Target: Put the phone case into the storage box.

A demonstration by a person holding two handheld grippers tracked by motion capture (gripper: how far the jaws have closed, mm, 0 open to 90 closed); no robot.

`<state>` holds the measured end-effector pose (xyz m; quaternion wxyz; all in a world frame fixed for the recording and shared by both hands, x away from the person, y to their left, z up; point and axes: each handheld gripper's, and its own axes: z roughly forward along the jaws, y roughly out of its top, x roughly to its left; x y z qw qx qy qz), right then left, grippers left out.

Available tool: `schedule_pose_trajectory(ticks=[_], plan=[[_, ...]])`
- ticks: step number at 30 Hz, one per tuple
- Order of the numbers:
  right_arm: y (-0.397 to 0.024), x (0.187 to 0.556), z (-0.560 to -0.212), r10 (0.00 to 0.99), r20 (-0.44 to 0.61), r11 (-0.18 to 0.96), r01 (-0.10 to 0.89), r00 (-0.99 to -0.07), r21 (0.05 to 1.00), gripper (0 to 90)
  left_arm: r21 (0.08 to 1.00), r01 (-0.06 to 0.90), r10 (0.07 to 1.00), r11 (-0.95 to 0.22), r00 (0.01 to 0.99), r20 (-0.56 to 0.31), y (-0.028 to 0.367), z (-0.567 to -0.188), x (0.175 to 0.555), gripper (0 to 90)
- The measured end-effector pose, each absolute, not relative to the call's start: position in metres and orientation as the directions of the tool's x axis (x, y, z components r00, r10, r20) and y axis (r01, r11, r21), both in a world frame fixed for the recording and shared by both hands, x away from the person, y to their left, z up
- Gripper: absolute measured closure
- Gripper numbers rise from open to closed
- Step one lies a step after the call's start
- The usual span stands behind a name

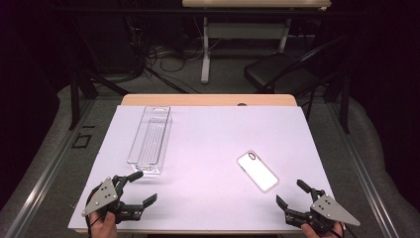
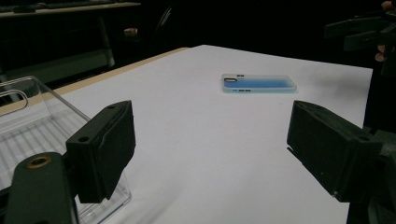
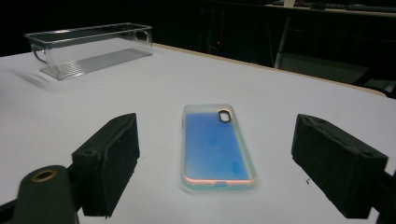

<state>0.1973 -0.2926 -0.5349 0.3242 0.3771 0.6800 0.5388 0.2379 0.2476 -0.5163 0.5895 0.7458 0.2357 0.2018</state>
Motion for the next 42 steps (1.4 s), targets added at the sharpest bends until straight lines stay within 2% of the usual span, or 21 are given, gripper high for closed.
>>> schedule_pose_trajectory(ticks=[11,14,19,20,23,24,27,28,39,42], plan=[[-0.293,0.194,-0.533,0.875,-0.067,0.156,0.148,-0.479,0.977,14.4,0.973,0.122,0.589,-0.194,0.808,0.016,0.246,-0.518,0.241,15.6],[-0.296,0.199,-0.53,0.881,-0.021,0.124,0.187,-0.473,0.975,14.5,0.973,0.134,0.586,-0.189,0.81,0.002,0.247,-0.518,0.243,15.5],[-0.295,0.201,-0.527,0.876,-0.036,0.155,0.211,-0.481,0.965,15.3,0.969,0.146,0.581,-0.201,0.814,-0.002,0.247,-0.52,0.243,15.6],[-0.294,0.203,-0.526,0.873,-0.057,0.186,0.223,-0.484,0.957,23.0,0.968,0.15,0.579,-0.202,0.815,-0.006,0.247,-0.52,0.241,15.6],[-0.293,0.206,-0.524,0.869,-0.043,0.186,0.244,-0.493,0.952,25.1,0.967,0.16,0.58,-0.199,0.814,-0.015,0.248,-0.52,0.239,15.5],[-0.292,0.211,-0.522,0.864,-0.035,0.195,0.269,-0.503,0.943,29.9,0.965,0.175,0.593,-0.194,0.805,-0.026,0.249,-0.521,0.239,15.5],[-0.29,0.215,-0.521,0.857,-0.029,0.204,0.287,-0.515,0.936,31.0,0.961,0.19,0.608,-0.2,0.793,-0.03,0.25,-0.521,0.24,15.5],[-0.288,0.223,-0.518,0.845,-0.022,0.22,0.309,-0.534,0.925,33.9,0.958,0.211,0.616,-0.195,0.786,-0.047,0.252,-0.522,0.242,15.5],[-0.27,0.264,-0.496,0.821,-0.029,0.286,0.366,-0.571,0.885,33.2,0.946,0.262,0.65,-0.192,0.756,-0.077,0.253,-0.509,0.253,17.7],[-0.27,0.276,-0.493,0.842,0.021,0.255,0.432,-0.539,0.865,27.8,0.938,0.288,0.649,-0.195,0.754,-0.097,0.252,-0.499,0.262,20.3]])
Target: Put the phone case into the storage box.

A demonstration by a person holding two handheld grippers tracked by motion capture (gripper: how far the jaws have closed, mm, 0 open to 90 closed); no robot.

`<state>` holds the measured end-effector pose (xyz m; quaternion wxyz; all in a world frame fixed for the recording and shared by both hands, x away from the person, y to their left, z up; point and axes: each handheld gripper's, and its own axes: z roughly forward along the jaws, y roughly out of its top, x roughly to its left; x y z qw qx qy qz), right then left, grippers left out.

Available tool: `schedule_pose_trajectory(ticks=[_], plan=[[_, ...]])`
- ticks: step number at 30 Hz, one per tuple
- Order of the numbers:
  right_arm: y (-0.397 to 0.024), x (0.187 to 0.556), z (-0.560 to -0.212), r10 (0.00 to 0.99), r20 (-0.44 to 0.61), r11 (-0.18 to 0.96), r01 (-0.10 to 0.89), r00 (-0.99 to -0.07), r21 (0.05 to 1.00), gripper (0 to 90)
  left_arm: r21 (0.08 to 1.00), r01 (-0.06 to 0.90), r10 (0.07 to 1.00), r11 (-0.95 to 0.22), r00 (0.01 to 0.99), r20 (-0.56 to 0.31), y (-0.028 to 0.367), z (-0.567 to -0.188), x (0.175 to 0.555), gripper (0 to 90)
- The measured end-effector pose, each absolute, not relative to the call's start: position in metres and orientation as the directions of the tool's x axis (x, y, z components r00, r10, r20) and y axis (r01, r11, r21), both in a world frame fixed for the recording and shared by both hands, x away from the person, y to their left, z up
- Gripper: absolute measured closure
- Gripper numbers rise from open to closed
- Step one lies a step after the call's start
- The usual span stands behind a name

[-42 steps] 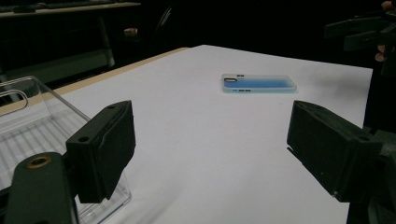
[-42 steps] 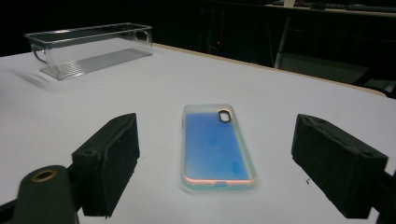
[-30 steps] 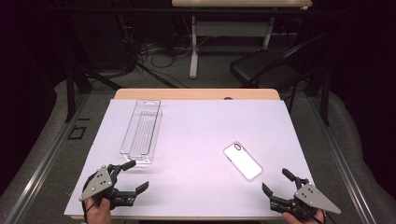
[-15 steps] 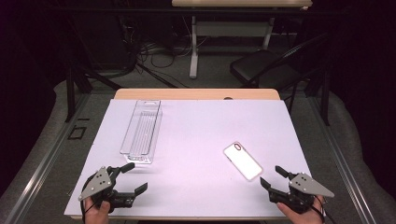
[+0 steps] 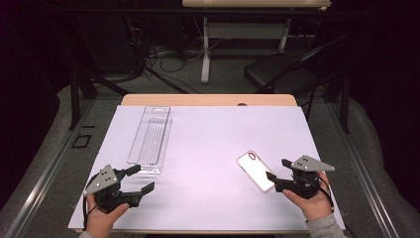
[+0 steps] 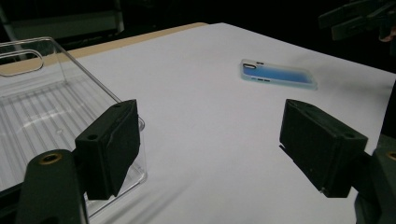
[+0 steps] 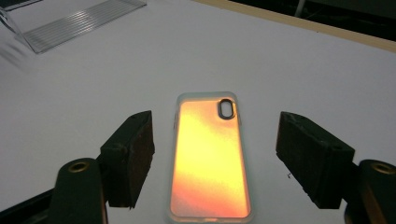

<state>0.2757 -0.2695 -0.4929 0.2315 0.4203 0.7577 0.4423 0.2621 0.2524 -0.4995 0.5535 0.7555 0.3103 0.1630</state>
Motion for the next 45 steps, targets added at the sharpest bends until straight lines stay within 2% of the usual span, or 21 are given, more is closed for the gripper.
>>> schedule_pose_trajectory(ticks=[1,2,3,5,9,12,16,25,26,27,28,30,45], plan=[[-0.27,0.276,-0.493,0.842,0.021,0.255,0.432,-0.539,0.865,27.8,0.938,0.288,0.649,-0.195,0.754,-0.097,0.252,-0.499,0.262,20.3],[-0.27,0.281,-0.492,0.844,0.006,0.269,0.432,-0.536,0.861,22.9,0.935,0.301,0.666,-0.188,0.739,-0.104,0.251,-0.494,0.269,20.3],[-0.27,0.281,-0.492,0.844,0.006,0.269,0.432,-0.536,0.861,22.9,0.935,0.301,0.666,-0.188,0.739,-0.104,0.251,-0.494,0.269,20.3],[-0.27,0.285,-0.492,0.85,-0.013,0.29,0.446,-0.527,0.846,16.3,0.935,0.303,0.67,-0.182,0.735,-0.108,0.25,-0.489,0.277,20.3],[-0.269,0.293,-0.487,0.845,-0.03,0.321,0.462,-0.534,0.827,19.3,0.931,0.316,0.686,-0.182,0.719,-0.111,0.246,-0.479,0.289,20.1],[-0.269,0.301,-0.483,0.843,-0.031,0.337,0.483,-0.537,0.808,28.5,0.933,0.313,0.678,-0.177,0.726,-0.115,0.24,-0.471,0.299,18.5],[-0.267,0.309,-0.48,0.848,-0.006,0.335,0.528,-0.529,0.781,33.9,0.933,0.311,0.66,-0.181,0.742,-0.12,0.232,-0.463,0.311,16.8],[-0.258,0.323,-0.478,0.842,-0.014,0.384,0.582,-0.539,0.717,38.8,0.935,0.316,0.626,-0.16,0.765,-0.151,0.221,-0.451,0.335,16.4],[-0.257,0.328,-0.477,0.84,-0.008,0.391,0.596,-0.542,0.701,42.6,0.937,0.315,0.631,-0.152,0.761,-0.153,0.221,-0.448,0.341,16.4],[-0.257,0.328,-0.477,0.84,-0.008,0.391,0.596,-0.542,0.701,42.6,0.937,0.315,0.631,-0.152,0.761,-0.153,0.221,-0.448,0.341,16.4],[-0.255,0.332,-0.477,0.842,0.013,0.391,0.626,-0.539,0.675,47.9,0.939,0.318,0.628,-0.131,0.759,-0.17,0.221,-0.445,0.348,16.4],[-0.253,0.337,-0.478,0.841,0.018,0.399,0.642,-0.54,0.655,50.6,0.939,0.321,0.631,-0.123,0.756,-0.176,0.221,-0.443,0.353,16.4],[-0.24,0.355,-0.481,0.824,0.026,0.436,0.663,-0.566,0.608,52.8,0.924,0.354,0.685,-0.148,0.71,-0.162,0.222,-0.443,0.379,16.0]])
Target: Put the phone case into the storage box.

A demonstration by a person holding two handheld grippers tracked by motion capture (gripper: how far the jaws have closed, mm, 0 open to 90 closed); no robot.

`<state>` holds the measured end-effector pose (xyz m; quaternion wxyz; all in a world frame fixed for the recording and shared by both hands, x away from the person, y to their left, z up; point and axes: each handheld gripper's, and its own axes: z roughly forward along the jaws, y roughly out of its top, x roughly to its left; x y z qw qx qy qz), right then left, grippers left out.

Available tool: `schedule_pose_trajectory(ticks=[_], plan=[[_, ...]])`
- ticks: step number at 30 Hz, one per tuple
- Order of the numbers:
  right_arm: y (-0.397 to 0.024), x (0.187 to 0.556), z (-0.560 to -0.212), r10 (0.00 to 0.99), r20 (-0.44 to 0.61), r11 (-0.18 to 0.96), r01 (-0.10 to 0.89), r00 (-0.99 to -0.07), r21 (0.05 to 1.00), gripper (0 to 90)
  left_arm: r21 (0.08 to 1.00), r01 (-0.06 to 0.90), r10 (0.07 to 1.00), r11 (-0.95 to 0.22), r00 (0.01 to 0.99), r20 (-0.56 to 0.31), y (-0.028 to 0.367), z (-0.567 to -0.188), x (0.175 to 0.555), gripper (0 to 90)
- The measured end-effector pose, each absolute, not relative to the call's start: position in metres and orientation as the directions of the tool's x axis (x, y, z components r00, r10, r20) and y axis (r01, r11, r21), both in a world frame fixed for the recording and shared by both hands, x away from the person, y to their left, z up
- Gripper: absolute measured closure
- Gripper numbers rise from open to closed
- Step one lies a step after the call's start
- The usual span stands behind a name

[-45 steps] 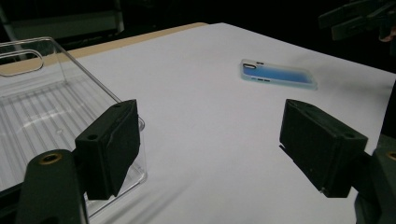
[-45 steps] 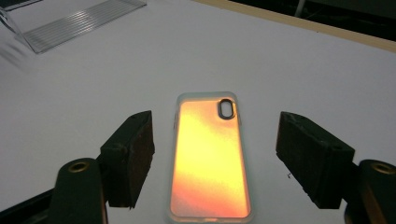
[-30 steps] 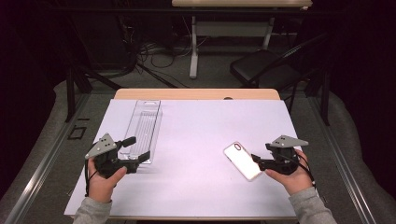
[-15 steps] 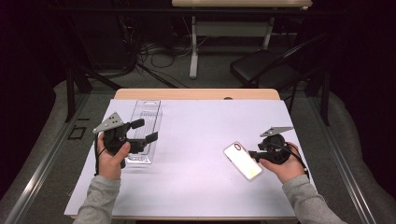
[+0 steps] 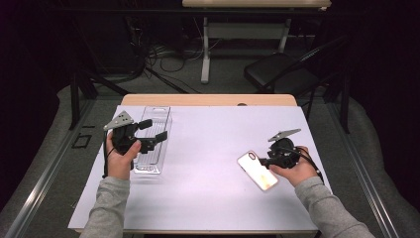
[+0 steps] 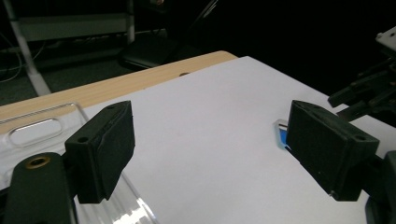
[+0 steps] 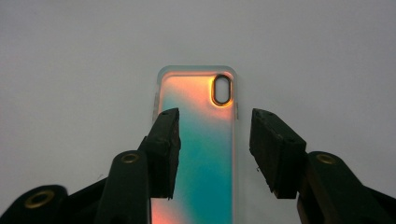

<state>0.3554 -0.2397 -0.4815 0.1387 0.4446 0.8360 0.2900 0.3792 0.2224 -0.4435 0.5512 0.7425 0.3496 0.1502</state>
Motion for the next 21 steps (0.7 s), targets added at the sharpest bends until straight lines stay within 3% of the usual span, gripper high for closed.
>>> schedule_pose_trajectory(ticks=[9,21], plan=[[-0.234,0.367,-0.476,0.81,-0.039,0.512,0.673,-0.585,0.534,52.4,0.924,0.337,0.715,-0.18,0.69,-0.113,0.224,-0.445,0.376,16.0],[-0.233,0.376,-0.479,0.852,0.0,0.467,0.761,-0.523,0.45,52.1,0.926,0.32,0.697,-0.2,0.71,-0.095,0.216,-0.445,0.37,16.1]])
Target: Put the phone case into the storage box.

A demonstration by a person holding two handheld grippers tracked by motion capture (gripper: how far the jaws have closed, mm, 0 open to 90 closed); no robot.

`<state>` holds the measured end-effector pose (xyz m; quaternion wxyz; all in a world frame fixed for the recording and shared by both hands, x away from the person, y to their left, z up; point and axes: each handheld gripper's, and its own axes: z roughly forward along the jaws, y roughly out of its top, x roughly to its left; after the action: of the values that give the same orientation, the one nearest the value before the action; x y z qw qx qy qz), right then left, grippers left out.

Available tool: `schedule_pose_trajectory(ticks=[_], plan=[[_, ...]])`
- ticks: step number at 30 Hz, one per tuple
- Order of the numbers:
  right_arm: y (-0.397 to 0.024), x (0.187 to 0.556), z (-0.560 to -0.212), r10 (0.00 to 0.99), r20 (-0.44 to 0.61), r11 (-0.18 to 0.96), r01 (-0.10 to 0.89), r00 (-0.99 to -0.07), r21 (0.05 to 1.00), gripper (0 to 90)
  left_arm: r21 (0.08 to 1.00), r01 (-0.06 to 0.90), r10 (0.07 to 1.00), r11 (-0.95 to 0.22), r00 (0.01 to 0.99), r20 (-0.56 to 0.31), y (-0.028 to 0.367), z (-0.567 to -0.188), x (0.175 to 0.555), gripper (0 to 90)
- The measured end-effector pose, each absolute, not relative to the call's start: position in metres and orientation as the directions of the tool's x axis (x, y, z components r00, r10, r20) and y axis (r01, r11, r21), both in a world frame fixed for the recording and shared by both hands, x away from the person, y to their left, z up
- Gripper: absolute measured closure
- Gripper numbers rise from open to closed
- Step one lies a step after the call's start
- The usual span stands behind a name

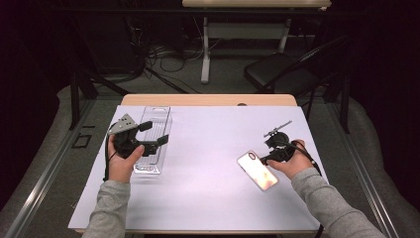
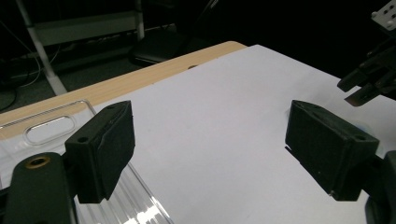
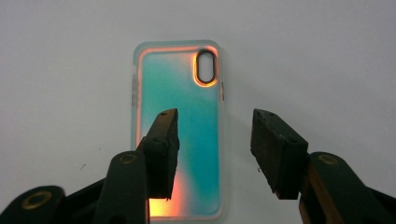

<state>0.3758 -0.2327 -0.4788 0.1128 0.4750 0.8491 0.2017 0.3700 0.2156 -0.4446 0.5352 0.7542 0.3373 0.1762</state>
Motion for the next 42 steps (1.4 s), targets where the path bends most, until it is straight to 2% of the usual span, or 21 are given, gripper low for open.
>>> schedule_pose_trajectory(ticks=[7,13,20,27,30,33,36,42], plan=[[-0.233,0.379,-0.484,0.85,0.016,0.479,0.783,-0.527,0.396,59.0,0.928,0.322,0.69,-0.187,0.716,-0.11,0.218,-0.444,0.368,16.1],[-0.231,0.384,-0.489,0.848,0.009,0.488,0.788,-0.53,0.375,58.1,0.928,0.325,0.689,-0.184,0.716,-0.114,0.22,-0.445,0.368,16.1],[-0.233,0.391,-0.502,0.879,0.041,0.44,0.84,-0.476,0.317,62.9,0.926,0.331,0.69,-0.183,0.714,-0.119,0.221,-0.446,0.368,16.1],[-0.233,0.394,-0.506,0.895,0.057,0.397,0.849,-0.442,0.348,63.8,0.928,0.329,0.688,-0.175,0.715,-0.123,0.222,-0.445,0.367,16.1],[-0.233,0.397,-0.504,0.904,0.067,0.381,0.868,-0.422,0.32,64.8,0.928,0.329,0.688,-0.176,0.715,-0.123,0.223,-0.445,0.367,16.1],[-0.233,0.398,-0.506,0.9,0.048,0.392,0.855,-0.432,0.34,64.7,0.928,0.329,0.688,-0.175,0.715,-0.124,0.223,-0.444,0.367,16.1],[-0.23,0.399,-0.507,0.895,0.044,0.403,0.848,-0.444,0.343,71.9,0.928,0.33,0.688,-0.174,0.715,-0.125,0.224,-0.444,0.367,16.1],[-0.225,0.4,-0.51,0.897,0.039,0.41,0.861,-0.441,0.301,73.2,0.928,0.332,0.689,-0.172,0.714,-0.128,0.224,-0.445,0.367,16.1]])
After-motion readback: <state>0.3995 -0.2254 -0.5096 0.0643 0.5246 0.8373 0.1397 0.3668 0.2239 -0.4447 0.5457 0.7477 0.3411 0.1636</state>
